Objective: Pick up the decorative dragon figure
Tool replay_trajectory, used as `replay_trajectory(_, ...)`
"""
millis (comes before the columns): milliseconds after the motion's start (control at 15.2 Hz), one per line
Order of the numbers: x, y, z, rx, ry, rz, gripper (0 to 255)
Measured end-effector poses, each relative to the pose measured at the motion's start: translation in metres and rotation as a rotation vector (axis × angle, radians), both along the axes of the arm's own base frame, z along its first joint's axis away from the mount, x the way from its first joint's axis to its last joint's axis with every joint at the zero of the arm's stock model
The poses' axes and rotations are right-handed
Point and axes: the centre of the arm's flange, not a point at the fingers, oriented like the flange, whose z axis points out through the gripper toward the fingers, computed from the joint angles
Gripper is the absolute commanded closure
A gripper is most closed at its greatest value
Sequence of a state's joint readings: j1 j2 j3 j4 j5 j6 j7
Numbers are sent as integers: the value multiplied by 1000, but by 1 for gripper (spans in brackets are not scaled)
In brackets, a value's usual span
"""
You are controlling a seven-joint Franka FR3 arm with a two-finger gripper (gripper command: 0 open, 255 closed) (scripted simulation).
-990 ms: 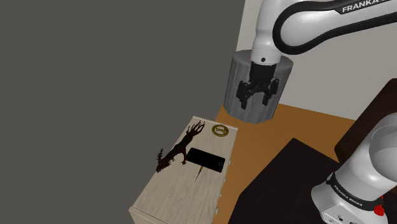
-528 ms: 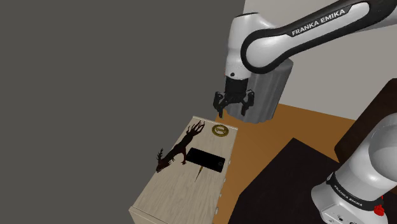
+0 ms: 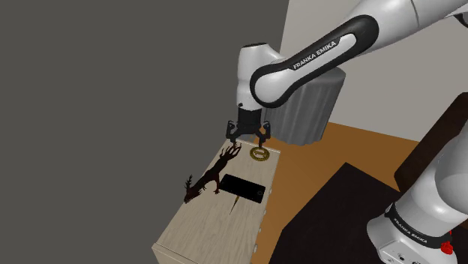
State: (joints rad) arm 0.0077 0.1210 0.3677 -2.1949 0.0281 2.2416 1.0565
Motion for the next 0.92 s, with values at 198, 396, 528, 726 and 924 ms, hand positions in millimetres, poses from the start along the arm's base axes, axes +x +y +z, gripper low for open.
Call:
replay_trajectory(198, 26, 14, -24, 0, 3, -59, 0)
replay_trajectory(396, 53, 29, -48, 0, 5, -118, 0)
replay_trajectory(528, 73, 36, -66, -1, 8, -157, 0)
replay_trajectory(726, 88, 44, -88, -1, 10, -191, 0)
replay_trajectory(924, 89, 45, -104, -2, 10, -196, 0)
